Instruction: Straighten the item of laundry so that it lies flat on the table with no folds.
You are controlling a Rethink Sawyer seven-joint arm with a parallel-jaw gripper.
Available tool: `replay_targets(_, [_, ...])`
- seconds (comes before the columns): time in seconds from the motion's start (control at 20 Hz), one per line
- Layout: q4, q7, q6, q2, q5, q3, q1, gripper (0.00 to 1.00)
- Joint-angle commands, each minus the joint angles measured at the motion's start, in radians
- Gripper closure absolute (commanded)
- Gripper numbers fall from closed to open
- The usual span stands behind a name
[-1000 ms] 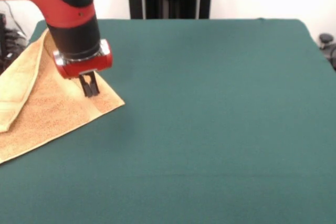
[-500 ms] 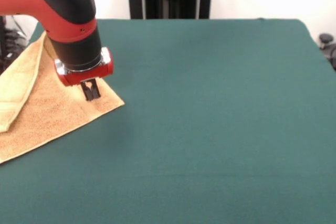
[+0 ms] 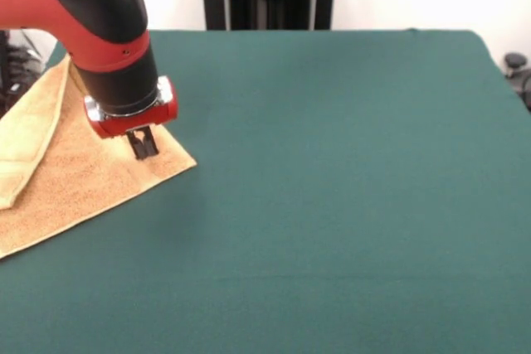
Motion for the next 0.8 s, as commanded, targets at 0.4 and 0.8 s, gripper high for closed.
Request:
replay_targets(0.4, [0.167,-0.622,-0.416,0.378,-0.072,0.295,-0.283,1.00])
replay_targets(0.8, [0.206,-0.500,-0.450,0.386,-0.065,0.320,-0.289,1.00])
